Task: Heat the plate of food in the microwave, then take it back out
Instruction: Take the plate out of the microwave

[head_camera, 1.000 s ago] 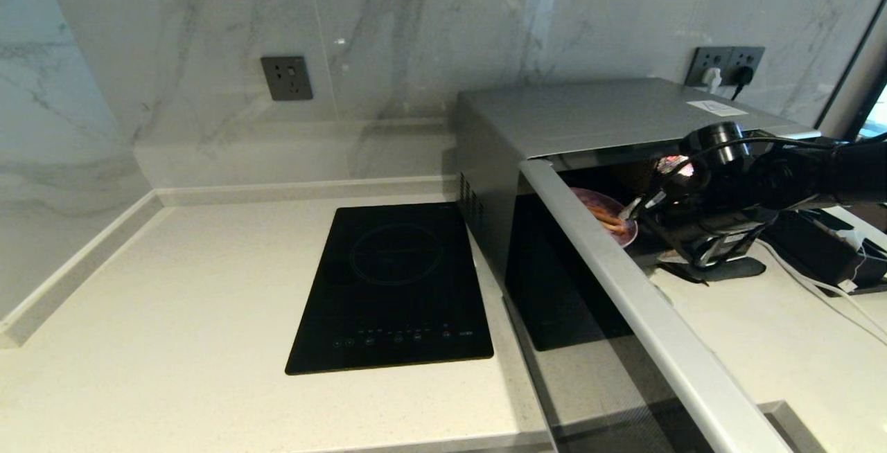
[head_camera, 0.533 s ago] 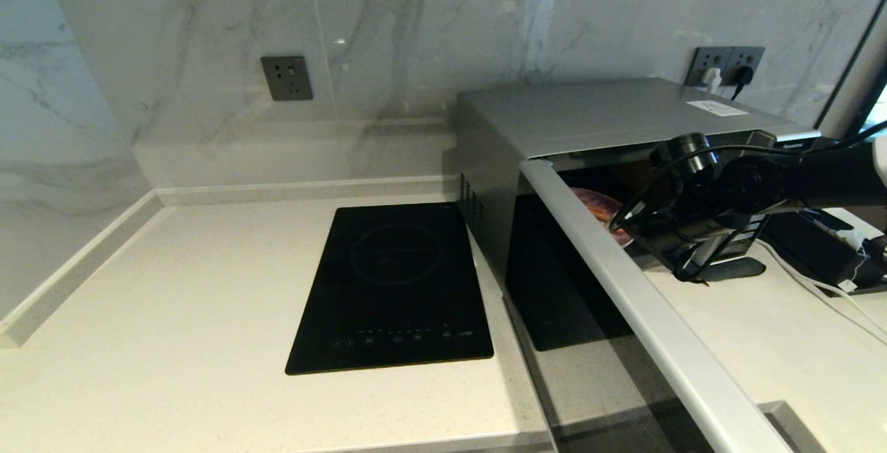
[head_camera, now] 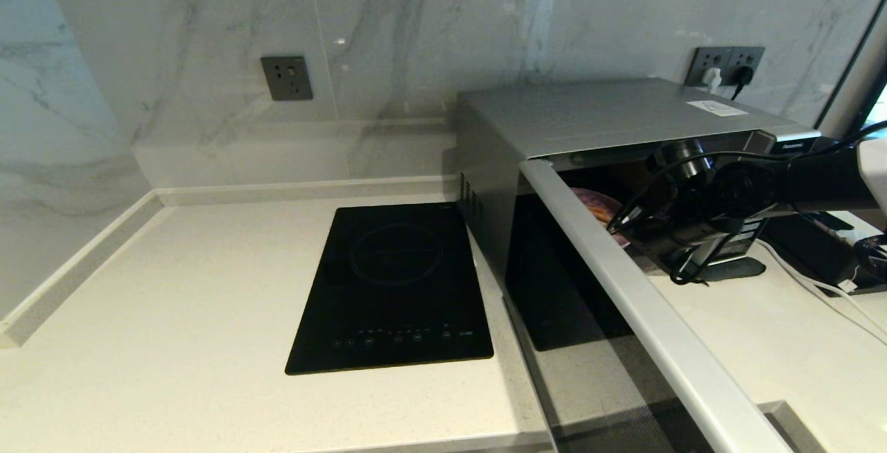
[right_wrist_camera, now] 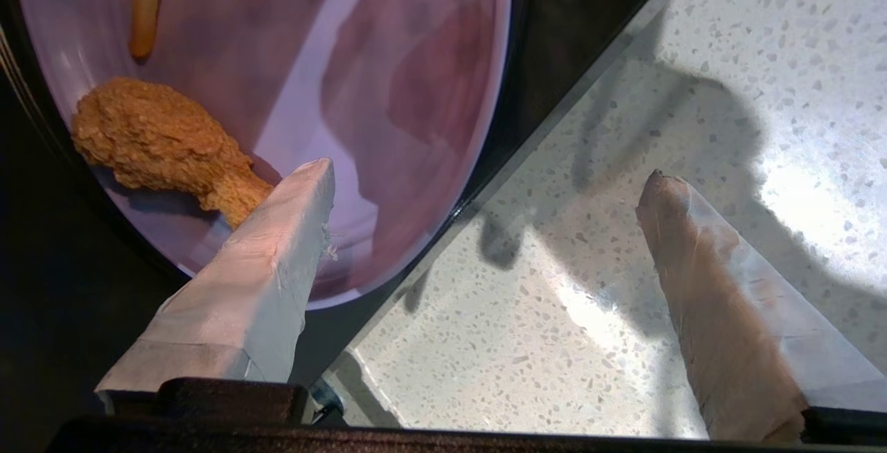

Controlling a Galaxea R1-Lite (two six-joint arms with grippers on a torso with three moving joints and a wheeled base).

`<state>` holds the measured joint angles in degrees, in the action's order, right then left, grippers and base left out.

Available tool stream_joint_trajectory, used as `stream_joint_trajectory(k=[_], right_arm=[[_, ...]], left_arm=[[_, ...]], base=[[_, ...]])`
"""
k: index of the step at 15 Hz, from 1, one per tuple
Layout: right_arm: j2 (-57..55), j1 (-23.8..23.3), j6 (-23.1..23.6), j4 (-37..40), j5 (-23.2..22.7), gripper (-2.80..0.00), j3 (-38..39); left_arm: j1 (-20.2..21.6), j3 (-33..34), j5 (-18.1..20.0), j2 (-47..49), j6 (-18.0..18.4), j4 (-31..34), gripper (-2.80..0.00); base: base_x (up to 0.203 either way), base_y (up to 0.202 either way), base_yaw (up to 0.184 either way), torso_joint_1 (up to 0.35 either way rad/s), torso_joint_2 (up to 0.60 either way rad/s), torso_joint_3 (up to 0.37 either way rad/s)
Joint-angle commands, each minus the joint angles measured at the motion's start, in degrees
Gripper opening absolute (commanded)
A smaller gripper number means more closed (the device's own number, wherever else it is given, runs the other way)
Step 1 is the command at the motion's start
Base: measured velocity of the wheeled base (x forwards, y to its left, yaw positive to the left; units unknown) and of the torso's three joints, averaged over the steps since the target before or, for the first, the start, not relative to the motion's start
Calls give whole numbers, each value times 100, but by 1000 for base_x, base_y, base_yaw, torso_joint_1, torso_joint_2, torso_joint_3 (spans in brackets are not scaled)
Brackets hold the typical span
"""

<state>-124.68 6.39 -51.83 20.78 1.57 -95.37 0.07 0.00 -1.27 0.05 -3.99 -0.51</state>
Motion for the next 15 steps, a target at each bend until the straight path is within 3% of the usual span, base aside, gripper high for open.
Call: stream_joint_trajectory(k=[1, 15], right_arm=[[-21, 3, -29, 13, 1, -280, -48], [14, 38, -20, 13, -17, -280, -87]], left_arm=[[1, 0, -5, 4, -6, -2, -280], [1, 0, -5, 4, -6, -2, -280]], base=[[0, 0, 0, 0, 0, 0], [0, 0, 0, 0, 0, 0]])
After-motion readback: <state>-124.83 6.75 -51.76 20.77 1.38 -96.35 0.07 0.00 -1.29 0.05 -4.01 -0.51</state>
